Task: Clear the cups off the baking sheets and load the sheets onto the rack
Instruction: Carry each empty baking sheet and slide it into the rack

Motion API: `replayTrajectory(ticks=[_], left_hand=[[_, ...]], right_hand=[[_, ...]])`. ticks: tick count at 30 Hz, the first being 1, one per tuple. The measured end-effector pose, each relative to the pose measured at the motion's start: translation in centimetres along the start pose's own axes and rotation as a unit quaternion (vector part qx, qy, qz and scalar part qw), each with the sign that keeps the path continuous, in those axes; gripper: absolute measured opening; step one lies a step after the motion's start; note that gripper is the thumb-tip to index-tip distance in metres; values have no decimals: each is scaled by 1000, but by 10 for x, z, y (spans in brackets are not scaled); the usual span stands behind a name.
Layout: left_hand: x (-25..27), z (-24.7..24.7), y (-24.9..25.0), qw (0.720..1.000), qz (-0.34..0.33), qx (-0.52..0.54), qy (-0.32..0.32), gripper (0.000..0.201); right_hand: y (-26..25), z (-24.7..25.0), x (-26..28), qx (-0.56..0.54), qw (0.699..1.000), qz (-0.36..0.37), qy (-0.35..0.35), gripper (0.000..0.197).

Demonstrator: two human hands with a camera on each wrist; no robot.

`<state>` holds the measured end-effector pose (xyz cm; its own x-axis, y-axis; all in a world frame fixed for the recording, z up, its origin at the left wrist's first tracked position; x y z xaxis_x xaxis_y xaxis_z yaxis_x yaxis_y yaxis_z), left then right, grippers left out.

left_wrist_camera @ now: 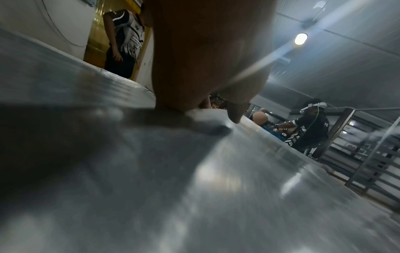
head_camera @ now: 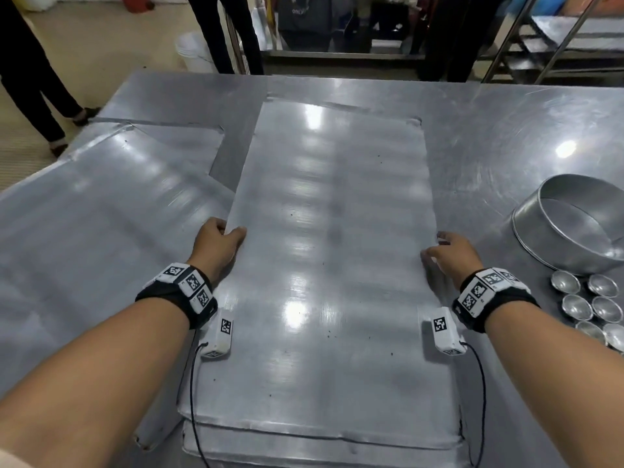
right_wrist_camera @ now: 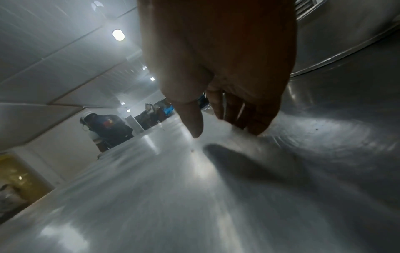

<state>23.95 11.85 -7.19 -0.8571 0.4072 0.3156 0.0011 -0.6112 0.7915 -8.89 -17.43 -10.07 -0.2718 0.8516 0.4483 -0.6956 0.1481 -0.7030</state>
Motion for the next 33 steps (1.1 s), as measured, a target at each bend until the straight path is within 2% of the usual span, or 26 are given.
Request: replayTrajectory(ticks=[4,6,9,12,14,17,20,24,25,28,29,30,32,33], left_hand=[[-3,13,-11,988,33,-135,-70,59],[0,21,-17,980,31,-174,-95,45],[15,28,-31,970,33,-212,-118,36],[36,27,-44,974,20,-190,-122,39],[53,26,-50,980,25,-153,-123,36],[73,25,-66,983,17,-136,-125,18],[83,23,-84,984,12,-107,-142,13],[100,21,-84,973,13,-108,-202,20],[103,21,-82,969,6,-119,-217,25],[98,13,-89,955,-23,-188,-228,74],[96,9,-95,952,-26,-196,-234,82],[103,6,-92,949,-33,-199,-243,74],[114,-1,-86,941,-49,-216,-254,39],[120,-5,-82,936,-67,-236,-252,33]], right_hand=[[-5,-2,-2,43,999,6,6,58],[-3,-2,4,67,998,-2,6,53],[21,-3,10,111,994,-9,5,25],[41,-2,33,114,993,-10,25,7],[56,-2,49,120,992,-10,33,14],[80,1,72,136,989,-23,45,26],[96,2,97,156,986,-22,58,20],[111,5,134,158,984,-48,61,13],[117,7,141,151,985,-51,63,12],[137,17,169,159,983,-51,72,18],[145,20,177,163,982,-54,72,22],[153,24,187,168,981,-56,75,28],[165,28,205,171,981,-43,82,40],[171,29,213,170,982,-29,82,42]])
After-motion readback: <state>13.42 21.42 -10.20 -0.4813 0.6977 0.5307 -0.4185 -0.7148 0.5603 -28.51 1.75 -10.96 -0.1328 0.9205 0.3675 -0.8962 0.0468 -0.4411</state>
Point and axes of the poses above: each hand's wrist, its own x-axis away from the middle knuckle, its own z-axis out of the back of the hand, y = z × x, the point moved 1 cm from there along -x, towards the middle knuckle, and after that the axes turned 2 degrees about -y, right-handed, at the moved point
